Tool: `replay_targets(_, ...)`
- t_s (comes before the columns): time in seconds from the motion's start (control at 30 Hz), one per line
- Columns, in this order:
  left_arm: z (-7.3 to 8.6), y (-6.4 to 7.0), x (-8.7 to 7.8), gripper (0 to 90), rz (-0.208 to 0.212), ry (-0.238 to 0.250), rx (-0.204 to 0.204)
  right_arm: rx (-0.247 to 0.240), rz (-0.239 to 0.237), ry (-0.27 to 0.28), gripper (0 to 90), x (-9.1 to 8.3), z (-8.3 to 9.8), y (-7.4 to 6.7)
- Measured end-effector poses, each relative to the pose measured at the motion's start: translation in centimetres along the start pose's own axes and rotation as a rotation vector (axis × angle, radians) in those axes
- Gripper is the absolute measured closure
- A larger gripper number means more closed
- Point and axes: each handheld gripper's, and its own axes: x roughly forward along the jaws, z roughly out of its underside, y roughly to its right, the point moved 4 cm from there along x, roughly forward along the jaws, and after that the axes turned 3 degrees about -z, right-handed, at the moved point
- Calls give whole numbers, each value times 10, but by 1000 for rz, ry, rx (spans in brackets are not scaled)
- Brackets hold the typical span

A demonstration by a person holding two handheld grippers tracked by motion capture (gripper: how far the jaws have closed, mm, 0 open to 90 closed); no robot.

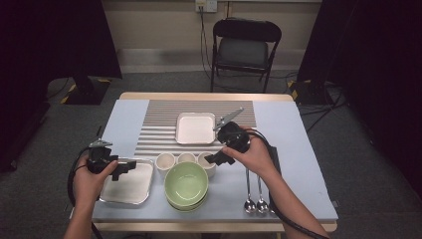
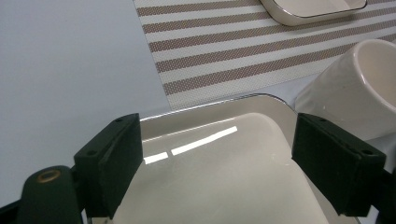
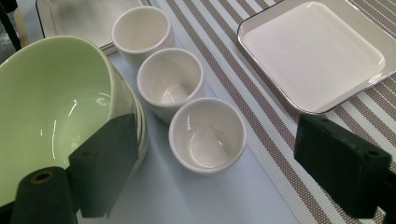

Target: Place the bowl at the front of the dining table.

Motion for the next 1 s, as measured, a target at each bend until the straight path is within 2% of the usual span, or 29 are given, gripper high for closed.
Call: replay_targets(1.0, -1, 0, 1, 159, 8, 1, -1, -31, -32, -3, 130, 11, -12, -11)
